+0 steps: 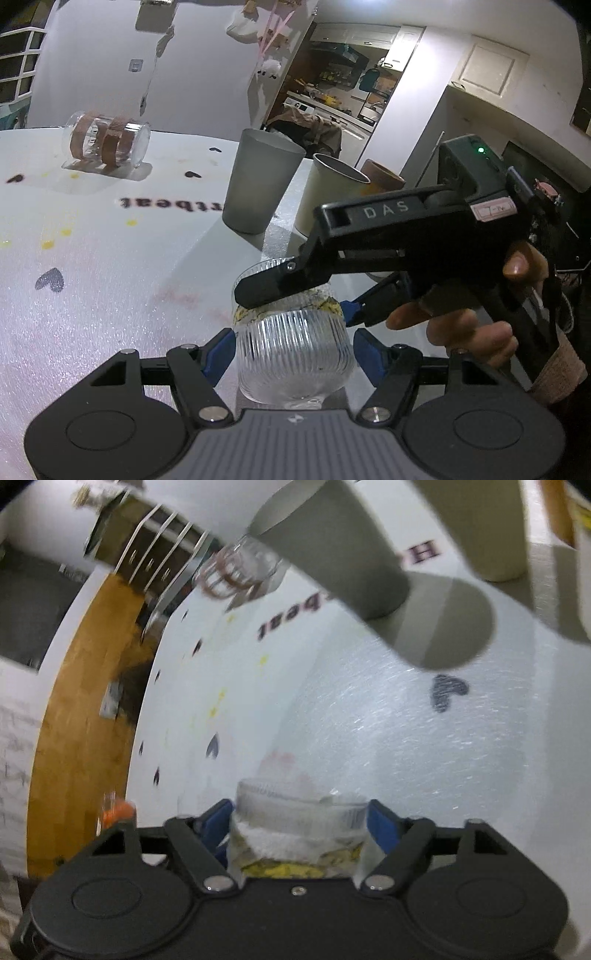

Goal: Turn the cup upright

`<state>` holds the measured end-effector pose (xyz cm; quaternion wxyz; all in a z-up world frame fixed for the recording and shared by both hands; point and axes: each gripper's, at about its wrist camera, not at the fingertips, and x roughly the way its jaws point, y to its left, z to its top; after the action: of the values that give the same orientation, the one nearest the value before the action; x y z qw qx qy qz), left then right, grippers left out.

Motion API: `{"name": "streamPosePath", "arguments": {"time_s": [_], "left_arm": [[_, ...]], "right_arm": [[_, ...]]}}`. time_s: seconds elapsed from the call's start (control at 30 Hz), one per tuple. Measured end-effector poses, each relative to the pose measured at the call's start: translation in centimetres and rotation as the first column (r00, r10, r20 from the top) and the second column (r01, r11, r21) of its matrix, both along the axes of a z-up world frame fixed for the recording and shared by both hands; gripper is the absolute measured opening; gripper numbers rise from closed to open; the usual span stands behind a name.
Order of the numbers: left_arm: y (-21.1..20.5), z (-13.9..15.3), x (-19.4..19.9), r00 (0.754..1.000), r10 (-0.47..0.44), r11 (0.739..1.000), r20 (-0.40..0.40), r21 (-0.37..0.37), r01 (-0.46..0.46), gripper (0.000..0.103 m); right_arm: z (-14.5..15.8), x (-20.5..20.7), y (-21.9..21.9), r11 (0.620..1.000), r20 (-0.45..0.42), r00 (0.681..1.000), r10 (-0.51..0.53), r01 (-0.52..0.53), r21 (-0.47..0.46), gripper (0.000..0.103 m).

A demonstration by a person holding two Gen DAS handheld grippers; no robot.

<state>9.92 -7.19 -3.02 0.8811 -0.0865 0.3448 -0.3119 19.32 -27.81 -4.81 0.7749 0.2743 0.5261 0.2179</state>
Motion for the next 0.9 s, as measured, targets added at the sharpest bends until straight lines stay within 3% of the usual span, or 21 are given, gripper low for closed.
{"name": "streamPosePath", "arguments": {"time_s": [0.2,0.37,0.5,0.77,0.9], "left_arm": [[-1.1,0.9,-1.0,0.995,-0.039,0.999,0.09,0.011,0.038,0.07],[-1.7,1.6,-1.7,0.989,-0.041,0.999,0.14,0.012,0.04,0.069],[-1.9,1.7,-1.7,0.987,-0.023,1.0,0.157,0.021,0.02,0.071],[-1.6,1.4,-1.9,0.979,0.003,0.999,0.204,0.052,-0.014,0.072],[-1.6,1.2,-2.0,0.973,0.004,0.997,0.232,0.073,-0.022,0.072]], "right_arm": [[1.9,-1.4,-0.8,0.998,0.087,0.996,0.035,-0.031,-0.055,0.076],[5.4,-3.7,-1.0,0.986,0.272,0.96,0.059,-0.013,-0.168,0.076],[6.9,-4.2,-1.4,0.968,0.35,0.934,0.069,0.022,-0.25,0.075],[8.0,-3.1,-1.6,0.86,0.49,0.868,0.084,0.185,-0.476,0.075],[7.8,-1.9,-2.0,0.814,0.517,0.853,0.067,0.253,-0.523,0.075]]}}
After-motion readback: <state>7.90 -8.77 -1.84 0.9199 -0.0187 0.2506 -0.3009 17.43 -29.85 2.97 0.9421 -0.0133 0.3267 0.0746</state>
